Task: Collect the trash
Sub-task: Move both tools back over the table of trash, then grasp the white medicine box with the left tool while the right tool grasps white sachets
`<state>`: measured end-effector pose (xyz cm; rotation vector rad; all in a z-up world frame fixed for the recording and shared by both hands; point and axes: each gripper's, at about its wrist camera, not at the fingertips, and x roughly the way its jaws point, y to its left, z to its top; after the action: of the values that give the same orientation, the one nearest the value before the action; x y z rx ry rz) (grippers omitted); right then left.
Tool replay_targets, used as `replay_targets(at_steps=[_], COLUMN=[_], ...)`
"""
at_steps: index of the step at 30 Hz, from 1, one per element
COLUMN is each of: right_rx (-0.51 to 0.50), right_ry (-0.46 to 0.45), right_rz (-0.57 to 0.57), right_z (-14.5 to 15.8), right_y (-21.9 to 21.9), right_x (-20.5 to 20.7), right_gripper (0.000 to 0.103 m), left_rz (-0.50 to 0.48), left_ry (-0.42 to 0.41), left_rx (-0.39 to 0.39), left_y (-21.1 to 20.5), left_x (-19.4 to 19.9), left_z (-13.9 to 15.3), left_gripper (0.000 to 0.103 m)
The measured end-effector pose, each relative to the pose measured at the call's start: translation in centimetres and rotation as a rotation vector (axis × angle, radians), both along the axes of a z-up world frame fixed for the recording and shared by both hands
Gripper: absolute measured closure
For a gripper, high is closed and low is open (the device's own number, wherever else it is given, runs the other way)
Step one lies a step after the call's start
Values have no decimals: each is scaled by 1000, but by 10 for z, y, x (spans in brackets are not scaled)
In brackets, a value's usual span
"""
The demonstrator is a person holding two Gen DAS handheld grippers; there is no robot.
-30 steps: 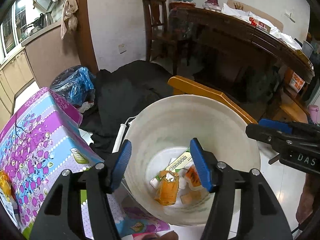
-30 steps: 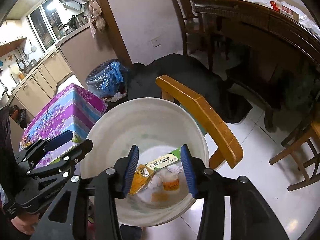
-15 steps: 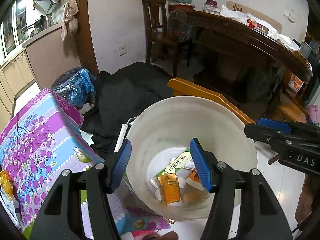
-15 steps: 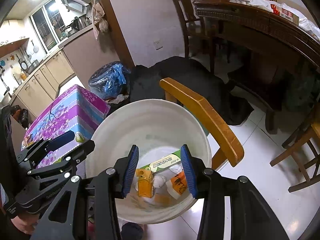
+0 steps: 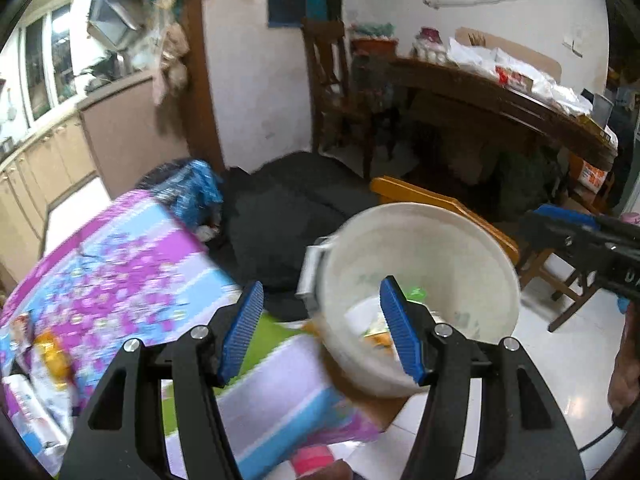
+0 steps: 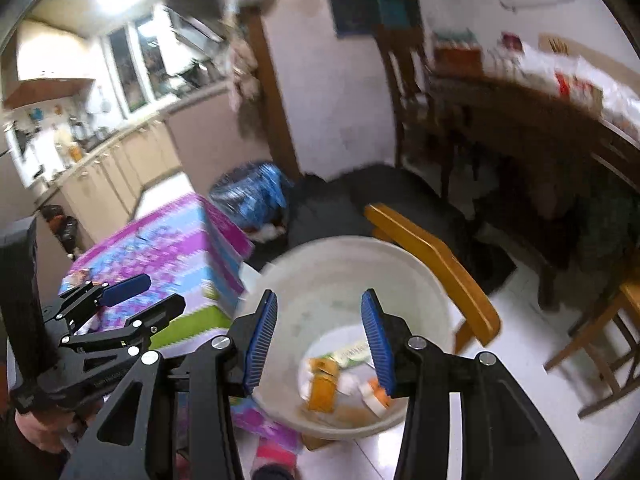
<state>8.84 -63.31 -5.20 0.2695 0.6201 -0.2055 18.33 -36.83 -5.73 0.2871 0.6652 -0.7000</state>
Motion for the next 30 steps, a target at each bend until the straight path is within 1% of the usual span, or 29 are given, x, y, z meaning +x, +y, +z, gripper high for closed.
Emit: replay_targets(at_steps=[2,4,5,6,9,10,11,12,14,15,18,19,22,24,27,29,30], right_rx=[-18,-30,-32,-32,-30,-29,-25,-18,-3,4,9,11,15,14,9,9,10], right_ry=[-50,-80,-94,-100,-109,-107,-101,-92,-76,-67,-41,-31,-11,-2,9,16,18], right_rz=[57,116,151,179,277,314,346,370,412,432,477,493,528,548,567,574,576], right_z=[7,9,10,10,6,3,0,-3,-10,-13,-23,-26,-32,-34,-36,-37,-37], right_y=[33,63,80,92,141,160,176,191,218,231,261,271,287,297,301,304,303], right_x=[-3,-2,0,2,14,21,27,34,46,51,65,69,79,83,89,90,92], right_gripper=[52,45,44,43,41,40,40,39,39,39,39,39,39,39,39,38,38], left_rz=[31,75,99,135,230,293,331,396,504,561,668,698,716,695,665,662,662], left_ry=[-13,-10,-10,-9,-9,4,13,34,58,83,167,209,293,335,352,354,359], left_rx=[-18,-36,-45,-52,-66,-76,-86,-104,-130,-150,-191,-213,-258,-288,-309,-302,-315], left_y=[33,70,88,114,173,205,225,257,305,331,379,394,408,404,394,388,387], left_x=[0,5,7,10,19,25,29,35,42,45,51,54,64,69,73,77,79], left_z=[5,7,7,8,6,4,2,-2,-10,-17,-38,-48,-69,-77,-80,-84,-85], left_gripper=[45,45,45,45,45,45,45,45,45,45,45,45,45,45,45,45,42])
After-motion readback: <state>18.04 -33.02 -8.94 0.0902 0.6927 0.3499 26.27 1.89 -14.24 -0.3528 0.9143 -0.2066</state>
